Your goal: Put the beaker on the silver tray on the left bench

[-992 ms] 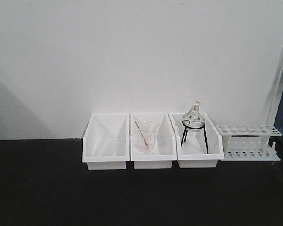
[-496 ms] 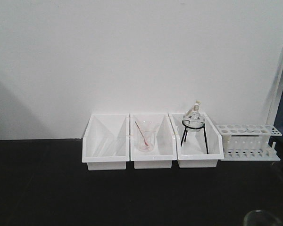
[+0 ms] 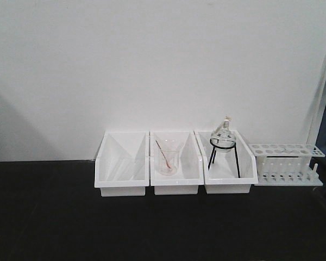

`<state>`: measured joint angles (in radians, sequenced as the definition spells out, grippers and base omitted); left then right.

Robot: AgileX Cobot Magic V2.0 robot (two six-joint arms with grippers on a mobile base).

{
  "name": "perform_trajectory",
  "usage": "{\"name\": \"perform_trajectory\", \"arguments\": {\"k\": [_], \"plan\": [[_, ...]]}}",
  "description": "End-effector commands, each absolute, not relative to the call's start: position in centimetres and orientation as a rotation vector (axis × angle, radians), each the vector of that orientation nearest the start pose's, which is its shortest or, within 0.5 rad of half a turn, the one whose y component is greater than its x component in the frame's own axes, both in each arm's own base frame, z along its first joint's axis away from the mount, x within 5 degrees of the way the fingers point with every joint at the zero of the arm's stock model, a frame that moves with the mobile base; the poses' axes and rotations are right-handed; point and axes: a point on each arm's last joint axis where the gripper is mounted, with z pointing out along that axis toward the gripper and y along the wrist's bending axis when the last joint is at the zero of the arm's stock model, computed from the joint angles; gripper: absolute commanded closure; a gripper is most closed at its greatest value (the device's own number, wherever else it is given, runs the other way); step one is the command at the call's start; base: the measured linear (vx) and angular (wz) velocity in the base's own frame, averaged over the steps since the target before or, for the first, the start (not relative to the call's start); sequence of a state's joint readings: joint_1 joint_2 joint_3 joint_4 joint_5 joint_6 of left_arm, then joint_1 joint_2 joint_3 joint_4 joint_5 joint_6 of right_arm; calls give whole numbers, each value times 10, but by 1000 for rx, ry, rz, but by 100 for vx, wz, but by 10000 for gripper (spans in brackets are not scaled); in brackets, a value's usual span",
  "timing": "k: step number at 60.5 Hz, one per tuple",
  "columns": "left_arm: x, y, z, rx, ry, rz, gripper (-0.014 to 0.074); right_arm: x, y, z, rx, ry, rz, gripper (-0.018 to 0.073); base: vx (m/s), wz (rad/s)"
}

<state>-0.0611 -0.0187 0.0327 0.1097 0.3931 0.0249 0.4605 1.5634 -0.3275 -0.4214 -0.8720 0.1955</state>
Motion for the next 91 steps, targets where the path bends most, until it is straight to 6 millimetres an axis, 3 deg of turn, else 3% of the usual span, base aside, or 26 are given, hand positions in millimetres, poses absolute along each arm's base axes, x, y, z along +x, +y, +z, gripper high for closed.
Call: {"name": "perform_trajectory", "arguments": {"k": [1,18,30,40,54,63,79,91], "plan": [[54,0,169,146,1812,75,595,217,138,163,-680,1595,547,571,0,0],[54,0,169,146,1812,75,595,225,139,119,-651,1631,544,562,0,0],[54,0,169,146,1812,75,595,225,137,108,-638,1688,525,496,0,0],[54,0,169,146,1812,75,595,225,137,108,-640,1692,524,370,0,0],[54,0,169,146,1812,75,595,226,137,108,-637,1693,522,83,0,0],[54,0,169,146,1812,75,595,227,136,108,-618,1697,510,-37,0,0],[54,0,169,146,1812,75,595,227,136,119,-589,1625,526,-52,0,0],[54,0,169,146,1812,75,595,226,135,151,-568,1503,527,-37,0,0]]}}
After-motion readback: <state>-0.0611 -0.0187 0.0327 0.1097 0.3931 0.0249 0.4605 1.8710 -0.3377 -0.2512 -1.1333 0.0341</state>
